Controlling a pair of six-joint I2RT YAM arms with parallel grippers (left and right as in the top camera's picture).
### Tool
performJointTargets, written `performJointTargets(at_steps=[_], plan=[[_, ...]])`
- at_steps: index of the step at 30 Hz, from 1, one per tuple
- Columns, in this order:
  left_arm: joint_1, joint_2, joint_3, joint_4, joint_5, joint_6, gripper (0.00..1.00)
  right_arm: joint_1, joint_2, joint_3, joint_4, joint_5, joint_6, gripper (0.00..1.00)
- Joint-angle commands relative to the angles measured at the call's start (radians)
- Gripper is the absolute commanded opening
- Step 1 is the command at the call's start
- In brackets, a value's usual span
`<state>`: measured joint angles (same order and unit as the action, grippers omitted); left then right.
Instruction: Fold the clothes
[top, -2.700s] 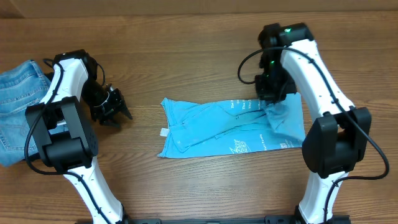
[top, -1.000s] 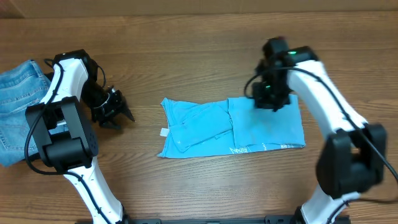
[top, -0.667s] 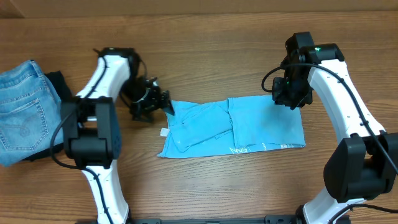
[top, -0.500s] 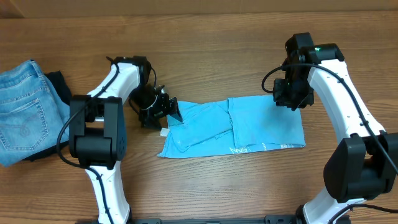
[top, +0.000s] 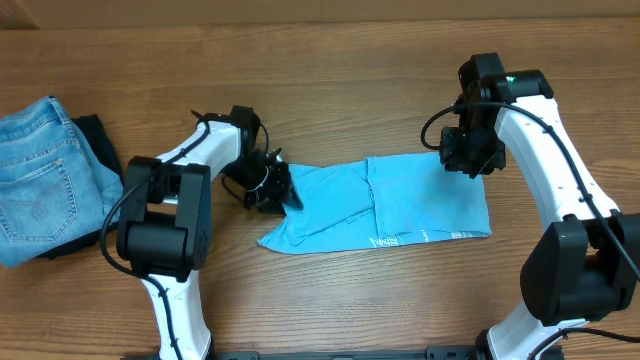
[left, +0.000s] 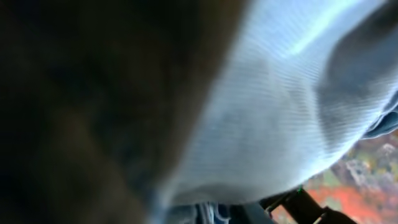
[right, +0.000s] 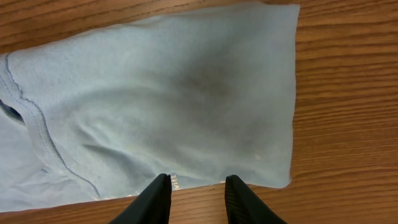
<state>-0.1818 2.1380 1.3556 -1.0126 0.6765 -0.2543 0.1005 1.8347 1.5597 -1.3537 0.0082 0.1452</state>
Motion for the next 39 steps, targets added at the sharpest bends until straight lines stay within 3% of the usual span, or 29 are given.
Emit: performJointTargets(at_steps=[1,9,15,20,28,39], plan=[[0.019,0.027,-0.014,-0.016,-0.048,0.004,0.04,-0.001,-0.004,0.011,0.003,0.014,0.005,0.33],[0.224,0.011,0.052,-0.13,-0.217,0.083,0.04,-0.037,-0.004,0.012,0.002,0.016,0.01,0.32],[0.451,-0.001,0.335,-0.315,-0.246,0.154,0.04,-0.094,-0.004,0.012,-0.008,-0.009,0.008,0.32],[0.513,-0.001,0.549,-0.475,-0.206,0.18,0.04,-0.1,-0.004,0.012,-0.005,-0.009,0.008,0.32],[0.244,-0.001,0.584,-0.575,-0.205,0.177,0.04,-0.1,-0.004,0.012,-0.012,-0.009,0.008,0.33],[-0.193,-0.001,0.585,-0.365,-0.265,-0.051,0.04,-0.1,-0.004,0.012,-0.02,-0.01,0.009,0.33]])
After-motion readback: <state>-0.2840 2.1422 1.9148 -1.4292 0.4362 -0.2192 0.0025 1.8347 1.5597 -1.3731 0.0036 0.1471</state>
